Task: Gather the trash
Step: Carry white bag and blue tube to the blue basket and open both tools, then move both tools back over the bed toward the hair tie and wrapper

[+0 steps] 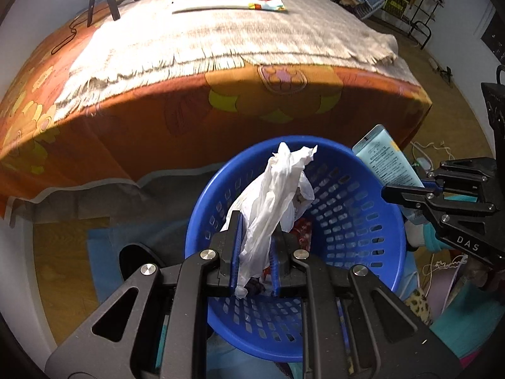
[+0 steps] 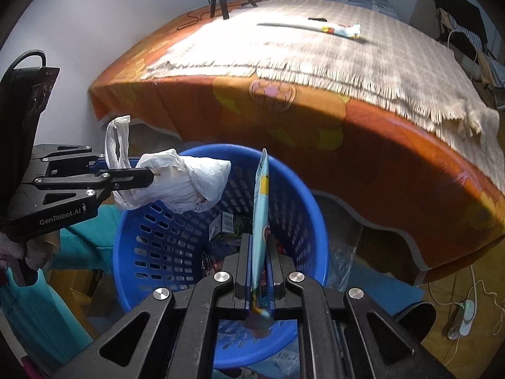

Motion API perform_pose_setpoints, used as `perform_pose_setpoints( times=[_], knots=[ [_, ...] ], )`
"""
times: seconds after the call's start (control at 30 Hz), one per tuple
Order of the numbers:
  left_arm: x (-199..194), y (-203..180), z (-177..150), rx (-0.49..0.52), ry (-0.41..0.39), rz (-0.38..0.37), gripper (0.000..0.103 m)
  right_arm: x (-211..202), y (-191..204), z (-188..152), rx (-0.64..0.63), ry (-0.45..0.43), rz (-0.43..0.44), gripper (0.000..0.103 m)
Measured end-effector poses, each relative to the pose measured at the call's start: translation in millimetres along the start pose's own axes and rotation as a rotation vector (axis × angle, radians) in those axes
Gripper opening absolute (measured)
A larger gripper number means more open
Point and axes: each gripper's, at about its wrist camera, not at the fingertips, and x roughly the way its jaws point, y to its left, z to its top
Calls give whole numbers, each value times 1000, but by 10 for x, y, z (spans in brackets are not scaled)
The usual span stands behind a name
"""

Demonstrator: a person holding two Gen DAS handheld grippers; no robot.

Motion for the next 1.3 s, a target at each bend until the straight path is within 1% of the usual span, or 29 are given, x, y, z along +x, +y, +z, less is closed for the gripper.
perform_pose_setpoints(
  times=[0.27,0.3,0.33,0.37,0.4,0.47,0.5,0.53,0.6,0.73,0.8,0.9,0.93,1.1,1.2,1.3],
  knots=[
    [78,-26,-46,5,29,12,14,53,11,-17,3,16,11,8],
    [90,-30,-50,6,35,13,17,59,12,-19,2,17,14,10],
    [103,-34,-53,6,42,12,20,64,16,-23,3,19,13,20],
    [107,-39,-61,6,43,11,29,65,17,-28,5,18,12,25],
    [106,-41,-66,6,41,12,42,64,17,-30,5,16,13,33],
    [91,-44,-69,6,31,18,53,70,20,-34,8,19,11,35],
    [87,-46,-67,6,29,19,57,71,17,-32,11,21,10,42],
    [86,-47,-63,6,29,21,59,70,13,-31,12,21,6,51],
    [87,-42,-58,5,29,24,60,59,12,-28,13,16,-2,61],
    [96,-30,-47,0,34,28,60,41,10,-20,11,12,-13,72],
    [92,-24,-39,-2,33,29,60,45,10,-11,7,13,-17,75],
    [81,-33,-16,-2,27,28,60,49,11,3,2,14,-21,75],
    [75,-41,-7,0,25,29,60,43,5,3,1,13,-22,76],
    [29,-60,53,8,3,38,60,-54,-52,55,4,-43,-44,83],
    [9,-46,101,1,-5,40,60,-136,-109,122,9,-81,-64,86],
    [-21,-14,169,-14,-14,41,60,-213,-162,201,13,-111,-87,90]
  ],
)
